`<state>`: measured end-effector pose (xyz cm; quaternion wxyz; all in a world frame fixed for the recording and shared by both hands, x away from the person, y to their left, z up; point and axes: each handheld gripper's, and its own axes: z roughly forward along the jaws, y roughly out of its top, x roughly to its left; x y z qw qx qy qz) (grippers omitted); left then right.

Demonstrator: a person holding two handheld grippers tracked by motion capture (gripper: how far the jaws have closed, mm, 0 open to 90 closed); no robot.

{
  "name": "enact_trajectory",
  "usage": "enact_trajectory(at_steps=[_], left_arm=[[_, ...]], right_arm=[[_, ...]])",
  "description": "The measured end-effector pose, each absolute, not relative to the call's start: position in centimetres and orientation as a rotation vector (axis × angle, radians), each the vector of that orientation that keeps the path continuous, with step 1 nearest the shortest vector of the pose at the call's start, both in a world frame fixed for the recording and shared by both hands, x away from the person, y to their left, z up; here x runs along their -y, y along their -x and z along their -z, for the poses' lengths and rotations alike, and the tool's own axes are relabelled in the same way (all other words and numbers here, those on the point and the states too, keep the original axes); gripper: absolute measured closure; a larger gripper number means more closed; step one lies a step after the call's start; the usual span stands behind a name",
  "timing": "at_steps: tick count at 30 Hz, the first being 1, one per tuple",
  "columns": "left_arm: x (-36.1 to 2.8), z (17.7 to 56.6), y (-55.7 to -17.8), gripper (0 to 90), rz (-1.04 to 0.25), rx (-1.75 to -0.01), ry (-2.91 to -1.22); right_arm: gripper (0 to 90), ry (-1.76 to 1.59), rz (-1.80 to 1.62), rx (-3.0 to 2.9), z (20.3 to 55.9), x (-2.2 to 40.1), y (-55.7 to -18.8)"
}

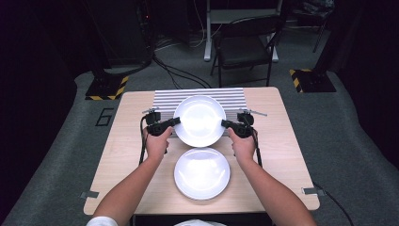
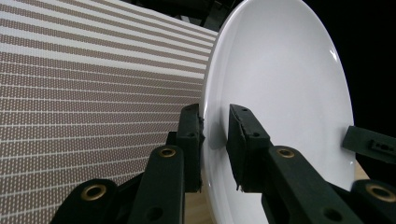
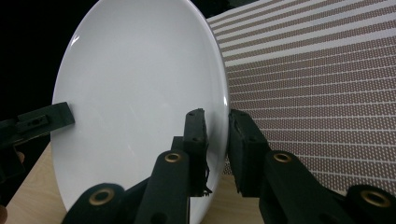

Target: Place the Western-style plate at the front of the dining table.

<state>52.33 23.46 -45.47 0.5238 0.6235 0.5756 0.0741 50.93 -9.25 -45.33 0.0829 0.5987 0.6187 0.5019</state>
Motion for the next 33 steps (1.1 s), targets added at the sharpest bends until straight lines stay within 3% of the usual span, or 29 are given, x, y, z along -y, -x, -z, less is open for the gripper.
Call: enact_trajectory(at_steps=[15, 33], left_arm=[[-23.5, 46.5, -55.0, 74.3, -0.183, -1.397, -1.495], [-23.7, 44.9, -57.1, 74.4, -0.213, -1.369, -1.490]], right_arm=[[78.5, -1.814, -1.495, -1.824, 46.4, 8.8, -53.7], [79.2, -1.755, -1.457, -1.821, 44.9, 8.2, -55.7]])
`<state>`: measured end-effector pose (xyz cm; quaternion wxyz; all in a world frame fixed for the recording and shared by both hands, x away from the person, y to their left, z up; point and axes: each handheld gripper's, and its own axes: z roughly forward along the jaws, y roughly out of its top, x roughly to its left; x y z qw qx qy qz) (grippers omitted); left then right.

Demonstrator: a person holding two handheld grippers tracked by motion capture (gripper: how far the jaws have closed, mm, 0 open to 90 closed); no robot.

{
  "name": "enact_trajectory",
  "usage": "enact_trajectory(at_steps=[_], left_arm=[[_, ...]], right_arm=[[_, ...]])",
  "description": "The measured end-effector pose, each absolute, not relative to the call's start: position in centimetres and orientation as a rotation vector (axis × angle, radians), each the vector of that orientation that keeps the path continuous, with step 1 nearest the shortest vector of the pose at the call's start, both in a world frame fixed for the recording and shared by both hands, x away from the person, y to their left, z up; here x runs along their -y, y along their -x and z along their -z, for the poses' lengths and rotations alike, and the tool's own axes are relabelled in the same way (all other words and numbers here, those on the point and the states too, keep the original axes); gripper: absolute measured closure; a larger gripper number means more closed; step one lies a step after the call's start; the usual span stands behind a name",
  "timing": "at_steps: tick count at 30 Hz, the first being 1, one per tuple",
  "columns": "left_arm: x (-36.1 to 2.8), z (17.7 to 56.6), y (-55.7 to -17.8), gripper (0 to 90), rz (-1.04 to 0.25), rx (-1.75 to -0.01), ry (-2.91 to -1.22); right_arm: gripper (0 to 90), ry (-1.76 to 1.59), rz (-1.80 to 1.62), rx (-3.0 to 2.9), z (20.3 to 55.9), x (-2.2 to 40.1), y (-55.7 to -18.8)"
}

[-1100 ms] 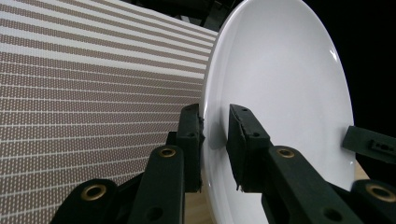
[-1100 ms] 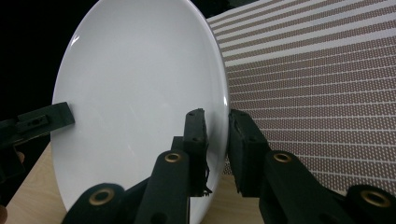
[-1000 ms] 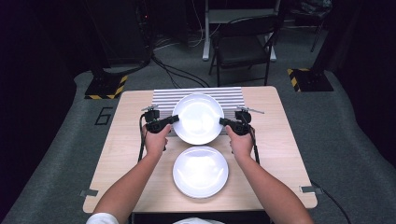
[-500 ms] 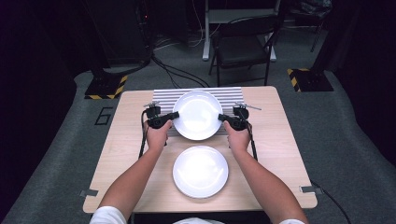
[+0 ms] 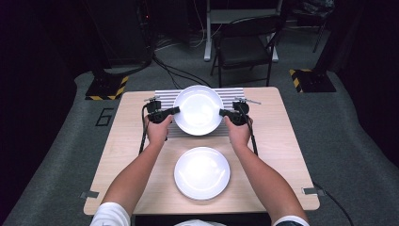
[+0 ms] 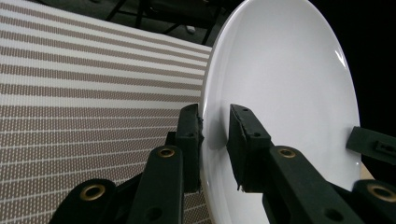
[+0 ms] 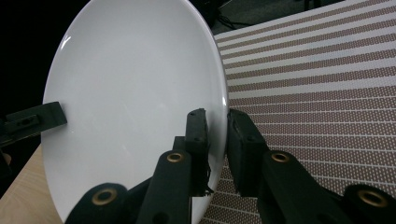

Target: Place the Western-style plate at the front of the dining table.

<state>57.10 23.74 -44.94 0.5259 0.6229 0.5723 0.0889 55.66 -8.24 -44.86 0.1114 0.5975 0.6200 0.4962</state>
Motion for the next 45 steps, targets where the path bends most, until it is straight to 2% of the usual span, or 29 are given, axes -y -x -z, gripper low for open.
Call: enact_trajectory(at_steps=[14, 30, 45], left_arm=[[-23.7, 46.5, -58.1, 73.1, -0.225, -1.400, -1.500], [-22.3, 49.3, -59.2, 72.0, -0.227, -1.452, -1.545], [-21.7, 49.8, -59.2, 71.1, -0.263, -1.460, -1.599]], right_arm=[[79.0, -1.761, -1.407, -1.827, 45.8, 7.6, -56.6], [77.7, -1.822, -1.286, -1.851, 48.8, 7.7, -57.7], [76.5, -1.831, -1.217, -1.871, 49.9, 7.6, -57.9]])
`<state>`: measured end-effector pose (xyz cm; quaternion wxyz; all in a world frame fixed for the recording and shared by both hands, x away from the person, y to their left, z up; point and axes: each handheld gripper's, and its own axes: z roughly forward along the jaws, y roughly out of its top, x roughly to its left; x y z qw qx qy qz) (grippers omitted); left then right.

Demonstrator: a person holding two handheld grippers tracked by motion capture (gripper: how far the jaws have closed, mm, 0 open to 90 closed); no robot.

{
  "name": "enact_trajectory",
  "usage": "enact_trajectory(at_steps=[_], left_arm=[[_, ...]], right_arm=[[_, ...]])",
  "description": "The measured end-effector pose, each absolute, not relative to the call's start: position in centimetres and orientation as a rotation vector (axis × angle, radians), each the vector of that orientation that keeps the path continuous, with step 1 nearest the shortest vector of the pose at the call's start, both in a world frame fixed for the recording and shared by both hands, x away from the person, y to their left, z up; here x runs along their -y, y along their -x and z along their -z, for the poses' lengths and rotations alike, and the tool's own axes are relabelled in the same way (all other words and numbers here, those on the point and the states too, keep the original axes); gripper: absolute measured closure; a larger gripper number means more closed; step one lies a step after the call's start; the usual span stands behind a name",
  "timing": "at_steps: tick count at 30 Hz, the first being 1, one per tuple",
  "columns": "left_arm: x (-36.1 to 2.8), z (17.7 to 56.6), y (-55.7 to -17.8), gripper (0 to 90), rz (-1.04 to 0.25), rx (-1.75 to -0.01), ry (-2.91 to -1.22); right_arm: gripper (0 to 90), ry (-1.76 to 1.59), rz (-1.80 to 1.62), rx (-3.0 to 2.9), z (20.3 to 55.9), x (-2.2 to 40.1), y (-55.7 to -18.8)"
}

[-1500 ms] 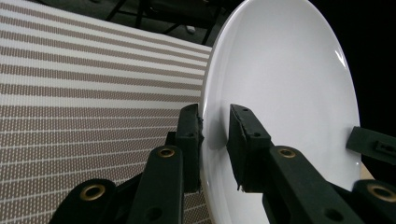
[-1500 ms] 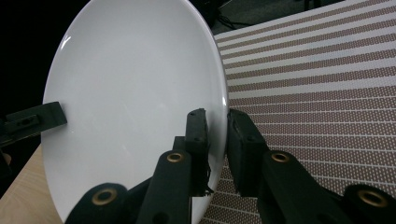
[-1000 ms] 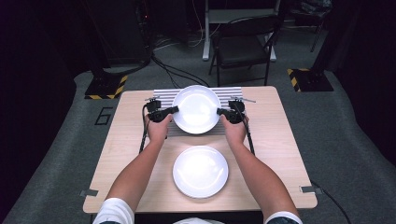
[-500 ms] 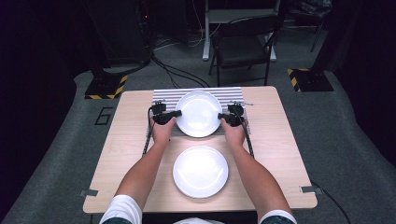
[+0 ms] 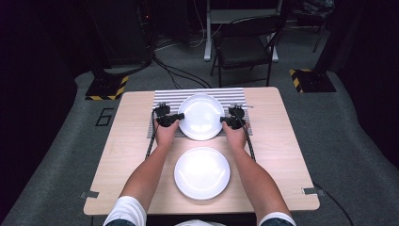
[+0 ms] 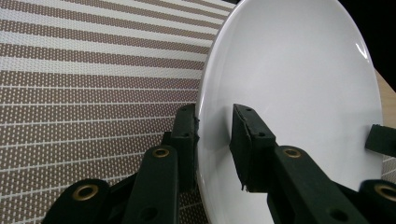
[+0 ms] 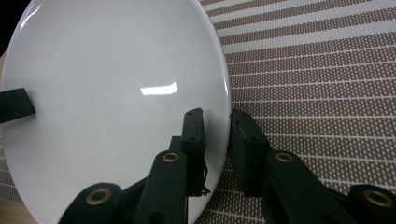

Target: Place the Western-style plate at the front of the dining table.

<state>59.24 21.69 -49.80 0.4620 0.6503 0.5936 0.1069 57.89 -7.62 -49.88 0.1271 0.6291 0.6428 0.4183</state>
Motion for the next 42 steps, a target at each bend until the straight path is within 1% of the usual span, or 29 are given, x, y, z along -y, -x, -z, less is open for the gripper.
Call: enact_trajectory(at_steps=[14, 18, 19, 20, 21, 23, 24, 26, 28, 34, 42], left_arm=[[-21.2, 50.4, -59.5, 69.8, -0.278, -1.493, -1.624], [-20.7, 50.1, -59.5, 68.6, -0.325, -1.492, -1.662], [-20.6, 50.1, -59.5, 68.6, -0.333, -1.489, -1.665], [-20.5, 50.0, -59.5, 68.8, -0.343, -1.491, -1.674], [-20.4, 49.9, -59.6, 67.1, -0.342, -1.495, -1.671], [-20.1, 50.0, -59.6, 69.0, -0.382, -1.507, -1.733], [-20.0, 50.1, -59.6, 68.6, -0.396, -1.510, -1.754], [-20.1, 50.3, -59.6, 68.5, -0.397, -1.519, -1.752], [-20.4, 50.4, -59.6, 71.1, -0.398, -1.527, -1.747], [-20.5, 50.2, -59.5, 70.2, -0.392, -1.516, -1.728], [-20.6, 50.4, -59.5, 69.0, -0.382, -1.512, -1.743]], right_arm=[[72.7, -1.823, -1.148, -1.903, 50.6, 7.3, -58.1], [71.8, -1.805, -1.121, -1.911, 50.6, 7.2, -58.1], [76.7, -1.789, -1.091, -1.907, 50.5, 7.1, -58.1], [77.4, -1.743, -1.053, -1.914, 50.4, 6.9, -58.0], [77.2, -1.708, -1.055, -1.938, 50.3, 6.6, -58.0], [75.5, -1.654, -1.051, -1.969, 50.0, 6.0, -57.8], [75.0, -1.656, -1.025, -1.987, 50.0, 5.5, -57.8], [74.5, -1.619, -0.993, -1.994, 49.9, 4.9, -57.7], [74.0, -1.610, -0.986, -2.001, 50.0, 4.7, -57.7], [73.3, -1.626, -0.979, -1.998, 50.3, 5.0, -57.8], [72.0, -1.618, -0.991, -2.012, 50.4, 5.0, -57.7]])
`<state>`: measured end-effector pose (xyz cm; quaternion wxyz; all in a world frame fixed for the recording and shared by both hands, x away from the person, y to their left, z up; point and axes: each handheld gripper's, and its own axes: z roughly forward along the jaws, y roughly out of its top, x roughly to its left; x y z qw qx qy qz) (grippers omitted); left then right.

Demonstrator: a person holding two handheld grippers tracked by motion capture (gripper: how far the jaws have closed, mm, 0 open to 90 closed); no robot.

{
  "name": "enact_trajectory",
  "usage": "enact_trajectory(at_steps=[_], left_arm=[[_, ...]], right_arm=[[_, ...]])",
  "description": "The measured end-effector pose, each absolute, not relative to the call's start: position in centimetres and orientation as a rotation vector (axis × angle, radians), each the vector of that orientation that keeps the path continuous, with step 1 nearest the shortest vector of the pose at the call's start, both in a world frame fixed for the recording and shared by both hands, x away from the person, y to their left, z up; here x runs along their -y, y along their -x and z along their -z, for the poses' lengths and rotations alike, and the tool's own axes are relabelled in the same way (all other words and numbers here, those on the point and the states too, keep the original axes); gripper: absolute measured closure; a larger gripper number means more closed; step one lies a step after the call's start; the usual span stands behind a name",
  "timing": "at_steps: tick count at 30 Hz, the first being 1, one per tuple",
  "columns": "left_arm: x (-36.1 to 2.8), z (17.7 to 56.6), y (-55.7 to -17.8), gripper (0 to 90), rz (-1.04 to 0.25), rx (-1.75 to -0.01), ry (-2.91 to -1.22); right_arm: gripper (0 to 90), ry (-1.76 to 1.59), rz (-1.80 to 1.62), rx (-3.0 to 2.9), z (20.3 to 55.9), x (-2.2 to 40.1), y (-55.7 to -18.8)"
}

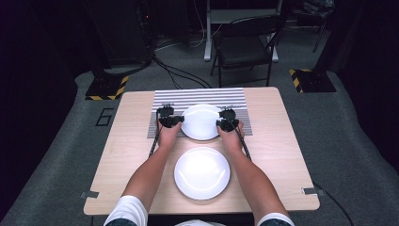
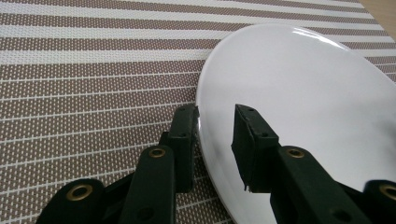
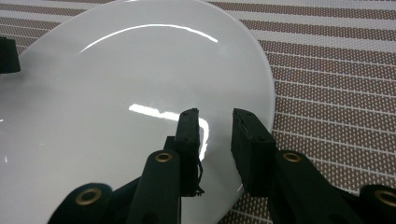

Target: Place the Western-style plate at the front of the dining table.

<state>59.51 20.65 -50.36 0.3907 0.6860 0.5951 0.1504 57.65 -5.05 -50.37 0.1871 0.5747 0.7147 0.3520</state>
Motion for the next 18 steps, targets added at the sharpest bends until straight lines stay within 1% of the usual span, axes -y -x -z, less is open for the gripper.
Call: enact_trajectory(at_steps=[6, 12, 13, 18], left_arm=[[-21.0, 50.4, -59.5, 66.6, -0.368, -1.513, -1.739], [-21.7, 50.1, -59.2, 63.0, -0.357, -1.504, -1.719], [-21.9, 50.0, -59.1, 63.0, -0.354, -1.499, -1.722], [-22.4, 49.6, -58.9, 57.3, -0.341, -1.478, -1.691]], right_arm=[[70.0, -1.626, -1.009, -2.003, 50.2, 5.4, -57.5], [65.3, -1.628, -1.026, -1.995, 49.8, 6.0, -57.3], [61.0, -1.632, -1.016, -1.996, 49.7, 6.3, -57.2], [56.0, -1.650, -1.025, -2.009, 49.2, 7.3, -56.8]])
